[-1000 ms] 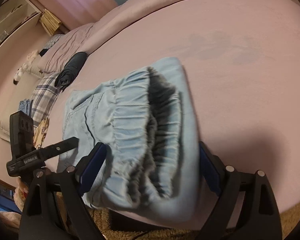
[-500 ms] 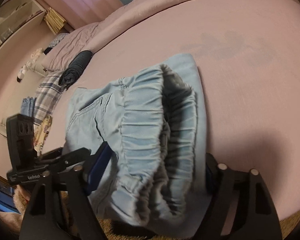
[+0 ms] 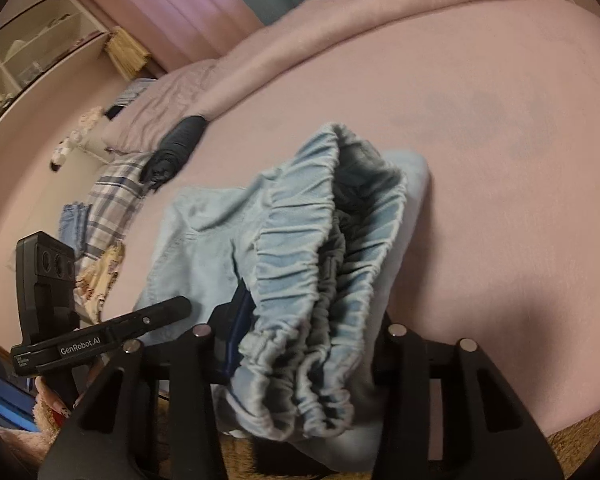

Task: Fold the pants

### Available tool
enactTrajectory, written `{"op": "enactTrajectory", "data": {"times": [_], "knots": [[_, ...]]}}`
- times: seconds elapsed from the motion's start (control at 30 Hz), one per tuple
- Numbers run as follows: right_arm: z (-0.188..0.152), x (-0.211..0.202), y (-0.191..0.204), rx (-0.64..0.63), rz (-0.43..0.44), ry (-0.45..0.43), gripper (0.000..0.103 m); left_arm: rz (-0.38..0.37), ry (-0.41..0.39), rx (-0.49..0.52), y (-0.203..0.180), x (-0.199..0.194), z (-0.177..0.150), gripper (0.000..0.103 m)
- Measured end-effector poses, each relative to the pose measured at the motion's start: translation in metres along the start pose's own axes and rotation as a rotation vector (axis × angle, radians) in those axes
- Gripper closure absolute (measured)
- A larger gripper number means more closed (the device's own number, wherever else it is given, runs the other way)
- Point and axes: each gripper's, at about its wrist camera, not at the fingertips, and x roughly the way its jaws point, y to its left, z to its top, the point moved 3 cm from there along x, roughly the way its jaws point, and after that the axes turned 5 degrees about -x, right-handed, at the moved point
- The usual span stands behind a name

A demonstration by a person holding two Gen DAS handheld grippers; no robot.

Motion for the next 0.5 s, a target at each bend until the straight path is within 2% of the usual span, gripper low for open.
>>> {"op": "enactTrajectory", "data": {"times": [0.3,0.4,0.5], "knots": [[0.052,-0.012,0.042,-0.148,-0.008,-0.105,0.059,-0.001,-0.131,0.018,-0.006,-0.042,0.039,0.079],[0.07,-0.003,0.047,-0.171,-0.014,-0.126,0.059,0.014,-0.173,0.018,-0.005,-0.043,0.056,0.079],[0.079,0.011,0.041,-0.145,-0.024,-0.112,0.058,0.022,-0.178,-0.008,0.003,-0.033,0.07,0.079]]}}
